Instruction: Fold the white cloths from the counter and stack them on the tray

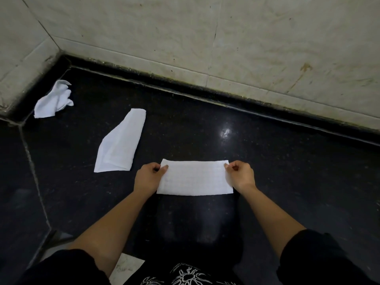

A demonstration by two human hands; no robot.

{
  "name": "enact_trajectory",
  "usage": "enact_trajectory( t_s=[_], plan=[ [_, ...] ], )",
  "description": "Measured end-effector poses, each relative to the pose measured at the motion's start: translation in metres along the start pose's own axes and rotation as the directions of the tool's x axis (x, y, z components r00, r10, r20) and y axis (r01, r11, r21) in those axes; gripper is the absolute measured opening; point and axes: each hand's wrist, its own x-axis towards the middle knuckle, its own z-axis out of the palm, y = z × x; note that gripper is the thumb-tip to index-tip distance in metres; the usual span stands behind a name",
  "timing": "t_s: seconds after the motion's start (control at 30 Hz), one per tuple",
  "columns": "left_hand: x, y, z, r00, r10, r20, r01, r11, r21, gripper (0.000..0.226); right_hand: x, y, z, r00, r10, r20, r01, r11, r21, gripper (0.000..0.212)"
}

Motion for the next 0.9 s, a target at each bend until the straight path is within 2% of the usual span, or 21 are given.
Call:
enact_trajectory(
  t_s=[0.23,0.33,0.47,0.6,0.73,0.8,0.9],
  plan=[
    [0.001,0.002,0.002,0.998,-0.057,-0.034,0.057,0.998,0.003,0.028,-0.001,0.000,0.008,0.997,0.019,-0.071,-0.021,0.999,-0.038,0.021],
    [0.000,0.002,-0.001,0.995,-0.069,-0.066,0.072,0.996,0.058,0.028,-0.002,-0.001,0.006,0.994,0.025,-0.105,-0.032,0.998,-0.060,0.019],
    [-0.012,0.001,-0.007,0.995,0.022,-0.093,-0.009,0.990,0.142,0.026,-0.008,0.000,-0.005,0.994,0.035,-0.104,-0.038,0.999,-0.028,0.019],
    [-0.031,-0.008,-0.002,0.989,0.144,-0.041,-0.136,0.977,0.164,0.029,-0.021,0.007,-0.012,0.998,0.065,-0.021,-0.066,0.997,-0.050,0.038],
    [-0.038,-0.018,0.005,0.994,0.107,-0.011,-0.105,0.984,0.141,0.031,-0.027,0.013,-0.007,0.996,0.091,-0.001,-0.091,0.991,-0.095,0.050],
    [-0.038,-0.018,0.005,0.995,0.095,-0.014,-0.093,0.988,0.125,0.032,-0.026,0.011,-0.005,0.991,0.131,0.004,-0.130,0.986,-0.107,0.046],
    [-0.038,-0.017,0.004,0.996,0.091,-0.002,-0.090,0.989,0.119,0.030,-0.025,0.007,-0.004,0.980,0.196,0.019,-0.193,0.976,-0.101,0.024]
  ],
)
